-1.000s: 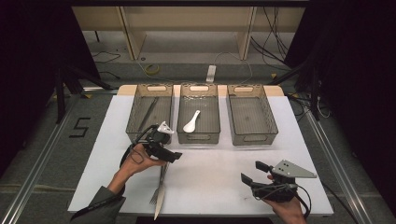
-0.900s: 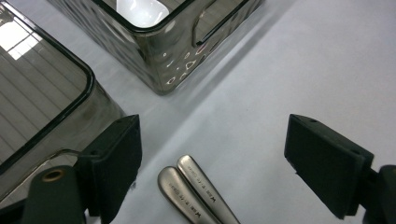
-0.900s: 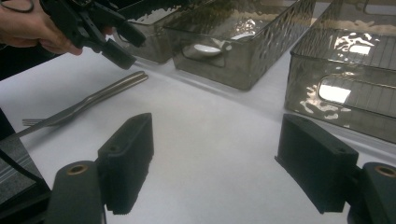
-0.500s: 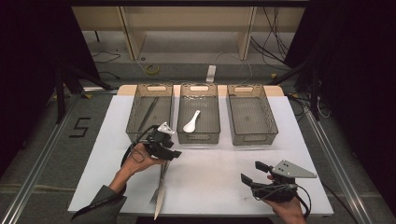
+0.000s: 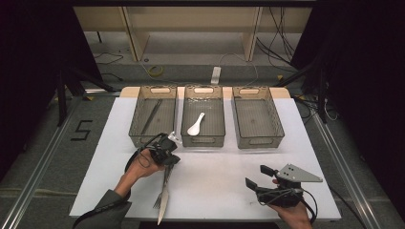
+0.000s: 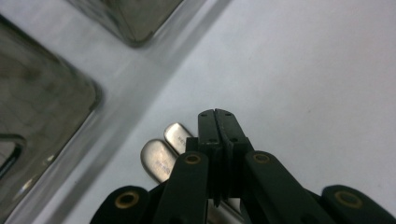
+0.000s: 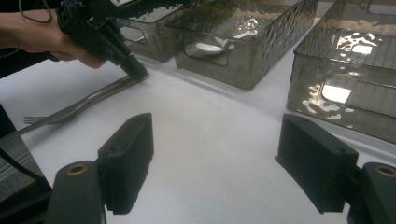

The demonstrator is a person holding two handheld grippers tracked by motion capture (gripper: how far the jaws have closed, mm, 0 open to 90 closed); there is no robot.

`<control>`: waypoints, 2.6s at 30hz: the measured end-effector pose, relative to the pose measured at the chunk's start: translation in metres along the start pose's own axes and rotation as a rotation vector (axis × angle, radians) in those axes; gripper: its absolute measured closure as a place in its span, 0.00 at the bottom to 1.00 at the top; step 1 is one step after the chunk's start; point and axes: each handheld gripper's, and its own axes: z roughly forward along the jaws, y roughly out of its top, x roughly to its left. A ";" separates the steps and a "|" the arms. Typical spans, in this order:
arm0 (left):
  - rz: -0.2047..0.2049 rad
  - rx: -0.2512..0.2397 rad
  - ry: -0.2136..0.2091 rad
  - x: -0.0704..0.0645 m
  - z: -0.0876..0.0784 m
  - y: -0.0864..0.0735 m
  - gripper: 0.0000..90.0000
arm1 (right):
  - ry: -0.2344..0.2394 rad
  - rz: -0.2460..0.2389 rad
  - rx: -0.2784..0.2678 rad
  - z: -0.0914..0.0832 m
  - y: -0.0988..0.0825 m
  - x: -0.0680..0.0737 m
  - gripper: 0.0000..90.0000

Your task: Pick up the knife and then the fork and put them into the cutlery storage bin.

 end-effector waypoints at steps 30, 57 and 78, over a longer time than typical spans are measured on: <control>-0.129 0.086 0.050 0.023 -0.016 -0.027 0.99 | 0.002 -0.009 -0.003 -0.002 0.001 0.004 0.31; -0.255 0.190 0.109 0.011 -0.055 -0.095 0.99 | 0.000 -0.014 0.001 -0.001 0.001 0.004 0.31; -0.070 0.224 0.025 -0.006 -0.072 -0.093 0.37 | 0.007 -0.016 0.004 0.000 0.001 0.005 0.31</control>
